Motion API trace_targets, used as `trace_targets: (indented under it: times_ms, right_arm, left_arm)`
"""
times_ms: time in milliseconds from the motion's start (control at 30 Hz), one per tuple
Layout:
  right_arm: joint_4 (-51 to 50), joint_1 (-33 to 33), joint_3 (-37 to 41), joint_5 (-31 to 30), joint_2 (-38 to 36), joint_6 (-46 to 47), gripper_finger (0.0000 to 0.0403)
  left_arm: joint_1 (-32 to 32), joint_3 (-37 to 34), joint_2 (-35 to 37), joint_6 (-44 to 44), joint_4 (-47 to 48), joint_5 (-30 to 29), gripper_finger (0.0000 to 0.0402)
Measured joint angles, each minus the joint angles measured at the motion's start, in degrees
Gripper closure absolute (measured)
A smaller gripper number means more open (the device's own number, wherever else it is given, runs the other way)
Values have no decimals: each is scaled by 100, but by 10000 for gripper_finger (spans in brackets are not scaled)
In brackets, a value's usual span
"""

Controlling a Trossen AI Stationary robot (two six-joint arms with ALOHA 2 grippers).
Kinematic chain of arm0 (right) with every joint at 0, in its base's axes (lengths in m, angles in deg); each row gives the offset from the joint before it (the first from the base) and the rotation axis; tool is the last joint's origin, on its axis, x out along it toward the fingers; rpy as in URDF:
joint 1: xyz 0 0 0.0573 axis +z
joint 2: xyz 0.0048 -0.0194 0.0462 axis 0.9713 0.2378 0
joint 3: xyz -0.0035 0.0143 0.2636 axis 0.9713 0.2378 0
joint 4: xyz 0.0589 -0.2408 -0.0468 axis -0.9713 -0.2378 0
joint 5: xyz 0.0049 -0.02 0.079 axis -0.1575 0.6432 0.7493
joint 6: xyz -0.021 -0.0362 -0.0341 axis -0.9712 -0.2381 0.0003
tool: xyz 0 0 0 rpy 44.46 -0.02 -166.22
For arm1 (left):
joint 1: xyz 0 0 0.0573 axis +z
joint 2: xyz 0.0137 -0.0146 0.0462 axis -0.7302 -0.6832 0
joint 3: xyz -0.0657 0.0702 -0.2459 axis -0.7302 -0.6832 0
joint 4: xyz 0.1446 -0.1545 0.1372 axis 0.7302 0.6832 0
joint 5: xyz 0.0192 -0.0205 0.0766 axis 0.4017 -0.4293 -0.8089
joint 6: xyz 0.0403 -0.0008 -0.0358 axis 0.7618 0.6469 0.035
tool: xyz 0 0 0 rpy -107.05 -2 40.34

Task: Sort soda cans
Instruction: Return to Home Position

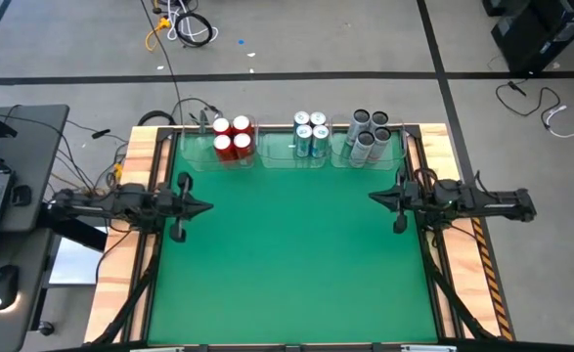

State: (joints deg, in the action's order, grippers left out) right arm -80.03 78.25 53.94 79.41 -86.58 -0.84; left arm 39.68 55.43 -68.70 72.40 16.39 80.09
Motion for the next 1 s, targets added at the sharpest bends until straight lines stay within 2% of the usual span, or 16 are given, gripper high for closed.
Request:
trace_targets:
  times_ms: [100, 400, 533, 700, 800, 1000]
  right_arm:
    - [-33, 95, 0, -247, -4, -31, 403]
    - [-284, 104, -2, -389, -2, 176, 403]
    - [-351, 104, -4, -616, -2, 216, 403]
    - [-274, 69, 137, -816, -2, 337, 403]
    - [-94, -3, 298, -963, 21, 483, 403]
    - [245, -101, 369, -1050, 0, 227, 403]
  left_arm:
    - [88, -514, -37, 130, -1187, 715, 401]
    - [983, -409, 6, 281, -445, 879, 401]
    - [1499, -361, 6, 377, -44, 617, 397]
    - [2005, -548, -76, -42, -90, 1018, 392]
    - [2124, -548, -48, -65, -460, 1201, 391]
    - [2258, -550, -61, 130, -570, 838, 390]
